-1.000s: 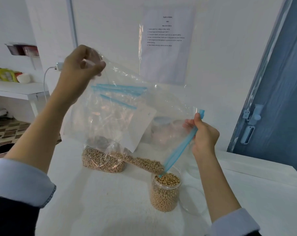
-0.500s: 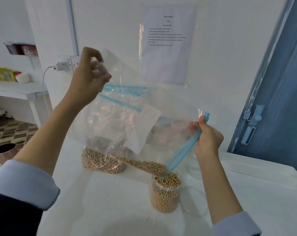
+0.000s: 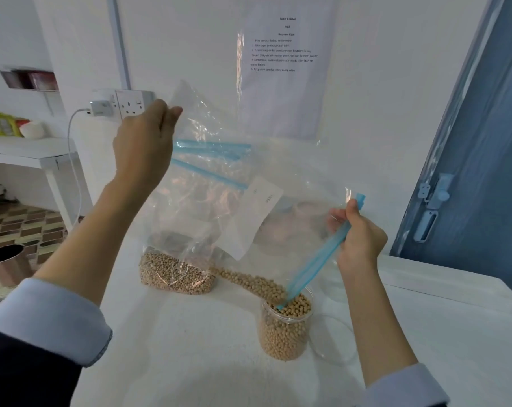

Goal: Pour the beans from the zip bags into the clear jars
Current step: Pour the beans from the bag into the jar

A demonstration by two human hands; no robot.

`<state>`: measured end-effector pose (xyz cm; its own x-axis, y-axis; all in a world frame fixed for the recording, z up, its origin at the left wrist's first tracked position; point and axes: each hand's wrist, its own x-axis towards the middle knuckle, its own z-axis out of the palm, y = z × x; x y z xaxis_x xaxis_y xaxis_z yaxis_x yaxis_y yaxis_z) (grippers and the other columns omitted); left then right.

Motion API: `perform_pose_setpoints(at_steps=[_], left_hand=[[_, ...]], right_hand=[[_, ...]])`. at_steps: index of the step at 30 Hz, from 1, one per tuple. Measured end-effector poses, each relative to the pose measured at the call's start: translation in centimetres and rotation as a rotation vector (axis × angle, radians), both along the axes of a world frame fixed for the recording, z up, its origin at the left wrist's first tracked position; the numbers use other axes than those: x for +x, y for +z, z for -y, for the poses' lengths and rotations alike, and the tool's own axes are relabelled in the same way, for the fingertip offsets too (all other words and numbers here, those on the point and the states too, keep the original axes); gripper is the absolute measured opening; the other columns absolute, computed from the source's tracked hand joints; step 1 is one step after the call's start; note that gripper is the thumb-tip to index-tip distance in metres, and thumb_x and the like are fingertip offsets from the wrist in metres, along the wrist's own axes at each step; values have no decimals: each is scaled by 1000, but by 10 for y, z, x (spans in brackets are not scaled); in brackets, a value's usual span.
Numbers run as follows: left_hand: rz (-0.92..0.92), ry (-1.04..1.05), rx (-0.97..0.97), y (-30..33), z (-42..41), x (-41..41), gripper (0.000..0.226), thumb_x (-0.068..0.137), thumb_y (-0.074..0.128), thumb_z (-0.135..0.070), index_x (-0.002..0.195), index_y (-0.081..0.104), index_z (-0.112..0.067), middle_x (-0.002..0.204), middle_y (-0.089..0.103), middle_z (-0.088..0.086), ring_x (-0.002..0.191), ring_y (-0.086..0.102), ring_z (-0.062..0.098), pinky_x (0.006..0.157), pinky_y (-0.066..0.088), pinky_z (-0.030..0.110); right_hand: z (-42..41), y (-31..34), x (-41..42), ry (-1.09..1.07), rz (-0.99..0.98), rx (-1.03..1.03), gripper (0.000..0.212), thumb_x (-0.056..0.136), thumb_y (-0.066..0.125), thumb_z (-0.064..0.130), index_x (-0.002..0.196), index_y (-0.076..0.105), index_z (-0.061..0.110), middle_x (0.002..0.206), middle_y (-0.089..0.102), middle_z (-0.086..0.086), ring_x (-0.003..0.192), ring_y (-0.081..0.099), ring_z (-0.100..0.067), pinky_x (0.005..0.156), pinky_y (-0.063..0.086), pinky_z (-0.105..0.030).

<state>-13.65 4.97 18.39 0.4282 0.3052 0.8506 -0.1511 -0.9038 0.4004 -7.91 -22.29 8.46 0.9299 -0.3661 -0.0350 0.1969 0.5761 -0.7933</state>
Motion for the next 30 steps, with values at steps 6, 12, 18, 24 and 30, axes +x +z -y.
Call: perform_pose_setpoints(at_steps=[6,12,18,24,30], left_hand=[[-66,-231,-18,11,-6,3,37,99,46,-33,77,53,-4,59,56,9,43,53,13,54,50,26],[-97,-333,-93,17,-5,0,30,90,62,-31,79,61,-4,58,62,2,40,52,9,46,48,15],[-63,-381,-114,18,-3,2,29,90,62,-30,65,55,-17,46,59,-11,35,48,7,43,40,10],[-23,-382,-96,20,-5,8,33,92,59,-30,61,52,-21,45,57,-16,34,45,5,49,37,4],[30,-361,-64,24,-5,14,35,93,58,-26,61,53,-11,44,54,-19,39,45,-1,53,34,4]], right_hand=[[3,0,0,-7,-3,-18,26,89,67,19,71,65,0,60,67,-3,49,64,-9,55,55,-21],[1,1,-2,0,-5,-47,27,88,67,19,68,63,2,57,66,0,46,62,-9,59,57,-23],[0,0,-2,9,-9,-48,25,88,67,19,72,64,1,62,66,-3,48,63,-10,54,54,-19],[0,1,-2,16,2,-32,25,89,66,18,71,63,0,68,66,-7,50,63,-9,58,57,-21],[1,0,-1,2,-7,-18,26,89,66,18,71,64,0,67,66,-6,55,64,-12,54,54,-18]])
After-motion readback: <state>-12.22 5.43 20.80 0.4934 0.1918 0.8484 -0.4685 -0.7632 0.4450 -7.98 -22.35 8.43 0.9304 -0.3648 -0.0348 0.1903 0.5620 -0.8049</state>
